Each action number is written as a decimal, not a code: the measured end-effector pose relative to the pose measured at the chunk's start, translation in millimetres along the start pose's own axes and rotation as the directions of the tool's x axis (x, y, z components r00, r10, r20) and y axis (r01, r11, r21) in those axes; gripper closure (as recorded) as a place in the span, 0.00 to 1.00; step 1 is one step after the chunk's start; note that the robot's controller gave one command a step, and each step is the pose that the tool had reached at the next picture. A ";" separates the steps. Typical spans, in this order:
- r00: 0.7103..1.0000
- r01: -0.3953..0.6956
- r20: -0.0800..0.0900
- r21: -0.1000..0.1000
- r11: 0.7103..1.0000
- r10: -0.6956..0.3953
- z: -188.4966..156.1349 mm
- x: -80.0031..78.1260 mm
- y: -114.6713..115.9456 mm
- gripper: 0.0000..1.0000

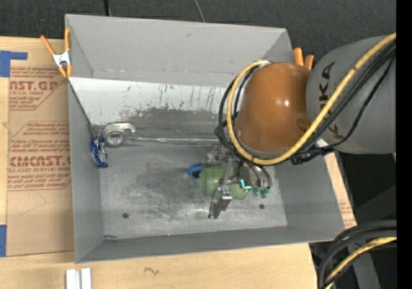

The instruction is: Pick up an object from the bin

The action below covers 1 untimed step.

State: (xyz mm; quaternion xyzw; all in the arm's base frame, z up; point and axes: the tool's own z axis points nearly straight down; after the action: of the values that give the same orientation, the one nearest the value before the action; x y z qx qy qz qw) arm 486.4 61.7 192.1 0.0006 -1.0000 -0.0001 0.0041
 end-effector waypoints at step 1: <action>0.936 0.353 0.013 -0.001 0.936 -0.353 118.7 -84.3 -51.6 0.00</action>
Offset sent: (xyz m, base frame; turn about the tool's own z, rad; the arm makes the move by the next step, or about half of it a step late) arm 0.0807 -0.0547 -0.1221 -0.3600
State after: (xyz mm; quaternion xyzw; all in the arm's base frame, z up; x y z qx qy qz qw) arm 569.7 10.3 72.7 0.1799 -0.9837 -0.0025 -0.0024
